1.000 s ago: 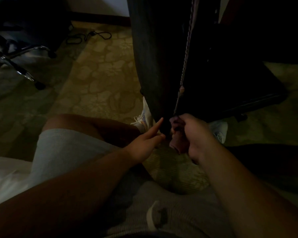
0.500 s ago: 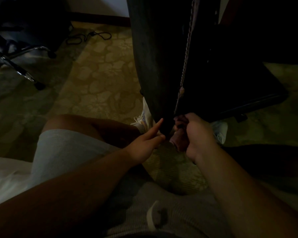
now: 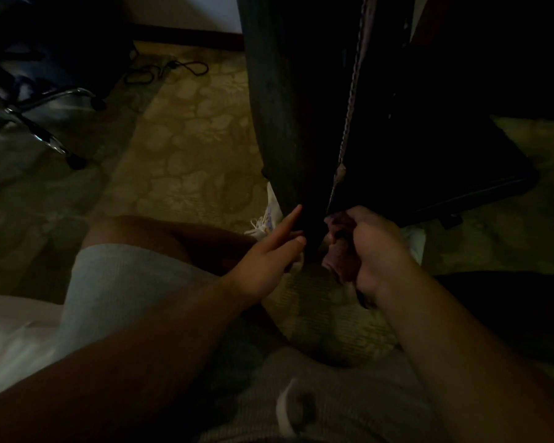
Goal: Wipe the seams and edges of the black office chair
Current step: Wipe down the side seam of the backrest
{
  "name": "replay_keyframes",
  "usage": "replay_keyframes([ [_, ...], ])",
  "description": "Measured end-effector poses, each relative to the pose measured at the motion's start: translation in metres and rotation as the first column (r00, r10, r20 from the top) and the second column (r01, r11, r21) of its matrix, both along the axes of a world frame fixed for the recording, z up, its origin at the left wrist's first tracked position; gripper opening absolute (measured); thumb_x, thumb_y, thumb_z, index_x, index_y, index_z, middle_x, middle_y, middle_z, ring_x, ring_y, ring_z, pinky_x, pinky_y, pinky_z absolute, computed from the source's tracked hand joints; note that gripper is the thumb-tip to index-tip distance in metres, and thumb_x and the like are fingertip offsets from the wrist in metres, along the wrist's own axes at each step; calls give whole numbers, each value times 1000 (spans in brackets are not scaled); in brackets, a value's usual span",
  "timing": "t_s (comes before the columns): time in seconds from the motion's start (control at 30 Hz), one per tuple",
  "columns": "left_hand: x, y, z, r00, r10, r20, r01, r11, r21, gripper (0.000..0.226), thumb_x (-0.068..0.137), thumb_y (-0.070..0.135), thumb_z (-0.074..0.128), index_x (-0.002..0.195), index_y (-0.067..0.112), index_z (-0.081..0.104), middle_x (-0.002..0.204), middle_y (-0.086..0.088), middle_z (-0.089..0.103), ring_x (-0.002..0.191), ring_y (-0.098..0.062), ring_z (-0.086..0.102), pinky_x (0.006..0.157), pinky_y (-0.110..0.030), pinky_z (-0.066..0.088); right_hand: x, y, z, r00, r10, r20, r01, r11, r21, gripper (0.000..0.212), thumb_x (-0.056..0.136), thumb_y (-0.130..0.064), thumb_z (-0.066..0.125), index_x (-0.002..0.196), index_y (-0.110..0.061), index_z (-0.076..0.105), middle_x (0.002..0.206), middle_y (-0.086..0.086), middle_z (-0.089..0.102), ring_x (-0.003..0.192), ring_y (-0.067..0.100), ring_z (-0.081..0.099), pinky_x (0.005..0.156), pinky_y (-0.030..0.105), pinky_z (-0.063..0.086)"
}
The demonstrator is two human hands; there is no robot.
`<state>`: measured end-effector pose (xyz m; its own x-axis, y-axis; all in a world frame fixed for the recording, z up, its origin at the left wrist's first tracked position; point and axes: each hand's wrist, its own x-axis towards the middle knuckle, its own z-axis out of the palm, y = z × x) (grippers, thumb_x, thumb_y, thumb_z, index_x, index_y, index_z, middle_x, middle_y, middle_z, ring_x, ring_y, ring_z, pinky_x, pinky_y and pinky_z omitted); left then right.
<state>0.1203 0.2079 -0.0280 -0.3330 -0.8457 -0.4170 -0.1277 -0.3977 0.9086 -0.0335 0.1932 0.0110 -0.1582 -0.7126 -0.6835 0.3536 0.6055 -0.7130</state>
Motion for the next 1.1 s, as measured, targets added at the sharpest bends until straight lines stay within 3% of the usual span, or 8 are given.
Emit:
replay_keyframes([
  [0.1,-2,-4,11,991,102,-83,-106,994,-40,48,107,12,37,149,37,30,118,19,58,96,13,65,77,-7,50,4,0,-2,999,-37,0,37,999,-9,26,99,-30,51,94,-12,69,79,3,69,70,18,65,65,34,54],
  [0.33,-14,-7,23,954,214,-209,-216,976,16,44,108,24,36,151,31,39,127,17,59,130,-14,54,99,-26,50,-16,2,1,997,62,-45,-63,998,-21,24,99,-30,53,98,-14,71,82,2,71,66,15,65,55,28,49],
  [0.47,-17,-4,22,945,240,-221,-238,971,38,42,107,26,35,148,30,43,116,20,66,118,-6,60,82,-12,55,-8,7,-4,995,92,35,-91,996,-18,26,97,-32,52,95,-14,71,81,2,69,69,16,65,57,29,50],
  [0.63,-16,-7,22,940,265,-213,-255,964,74,40,107,35,33,144,35,47,124,18,63,118,-8,62,78,-17,55,-7,1,-9,991,118,56,-117,993,-34,26,96,-32,54,85,-15,72,76,1,67,65,15,63,63,32,51],
  [0.77,-15,-8,20,937,286,-200,-275,958,81,37,107,36,33,140,38,49,129,14,61,126,-15,58,88,-29,51,-7,0,-5,995,98,32,-97,995,-39,24,97,-28,55,87,-12,71,73,4,70,60,15,66,53,29,52],
  [0.9,-15,-8,16,940,289,-180,-279,957,78,35,106,40,37,137,41,53,135,11,60,129,-19,56,102,-41,48,1,3,-6,995,95,20,-94,995,-32,27,98,-29,52,96,-12,71,85,7,71,75,21,67,70,37,55],
  [1.0,-13,-9,20,945,268,-187,-258,963,76,35,98,46,46,132,42,56,134,12,61,128,-17,57,100,-37,48,3,3,-7,998,-48,41,49,998,-28,27,97,-34,54,102,-13,71,91,6,74,85,25,70,75,42,58],
  [1.1,-9,-16,27,939,278,-200,-274,960,48,31,106,35,35,122,40,60,114,20,72,116,-9,65,93,-31,51,3,5,-9,1000,26,4,-26,999,-34,24,95,-31,56,91,-16,73,88,4,74,84,22,69,75,38,56],
])
